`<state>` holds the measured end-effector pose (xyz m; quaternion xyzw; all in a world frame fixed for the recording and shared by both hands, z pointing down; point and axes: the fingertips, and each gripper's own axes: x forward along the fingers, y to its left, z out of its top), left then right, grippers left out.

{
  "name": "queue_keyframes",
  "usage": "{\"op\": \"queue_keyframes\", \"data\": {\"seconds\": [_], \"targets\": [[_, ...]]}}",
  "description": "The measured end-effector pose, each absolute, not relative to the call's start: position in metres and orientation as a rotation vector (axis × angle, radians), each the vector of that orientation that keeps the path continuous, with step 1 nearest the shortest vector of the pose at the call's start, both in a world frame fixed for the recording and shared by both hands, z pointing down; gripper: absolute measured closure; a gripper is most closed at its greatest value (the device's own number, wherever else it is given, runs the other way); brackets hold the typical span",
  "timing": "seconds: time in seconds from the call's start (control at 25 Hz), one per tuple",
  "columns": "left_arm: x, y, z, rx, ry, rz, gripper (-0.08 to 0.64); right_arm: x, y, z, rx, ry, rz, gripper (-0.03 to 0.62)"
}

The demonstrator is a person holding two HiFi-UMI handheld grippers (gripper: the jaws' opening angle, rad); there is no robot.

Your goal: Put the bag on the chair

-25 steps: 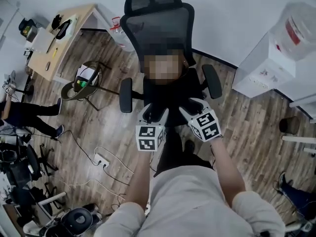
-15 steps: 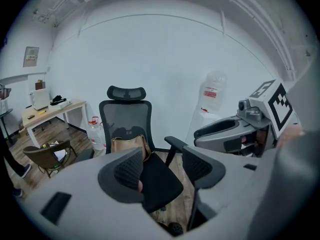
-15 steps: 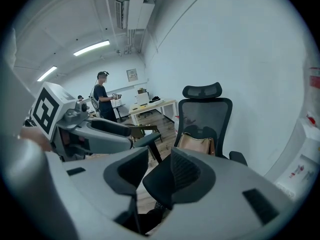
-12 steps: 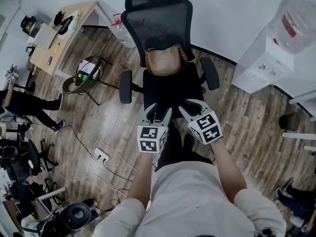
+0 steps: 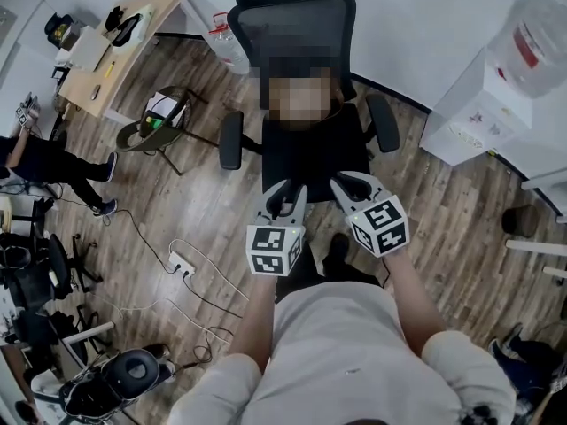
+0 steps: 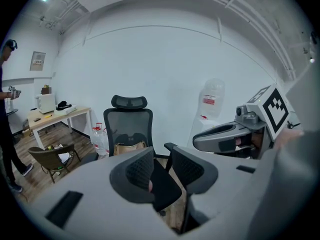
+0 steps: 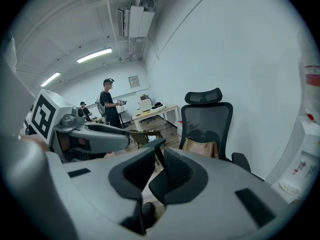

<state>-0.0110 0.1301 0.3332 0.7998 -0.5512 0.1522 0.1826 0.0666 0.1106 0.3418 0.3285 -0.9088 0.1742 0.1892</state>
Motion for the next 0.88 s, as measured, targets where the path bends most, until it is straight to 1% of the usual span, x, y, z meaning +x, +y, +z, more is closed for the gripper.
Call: {"op": "queue_keyframes", "data": {"seconds": [0.16,0.4,0.88], "targets": [[-0.015,0.133,0.326,2.260,-1.568,0.401,0.465,0.063,0.114,0.334,0.925,-2.570,0.483,0.552],[-0.021,0.133,0.314,2.279,-1.582,0.370,0.498,0.059,0.115,0.326,0.941,-2.580,0.473,0.561],[-0.033,0.140,0.291,2.303,-1.570,0.314,0.539,0.054,0.119,0.293,0.987,-2.623,0.407,0.581]]}}
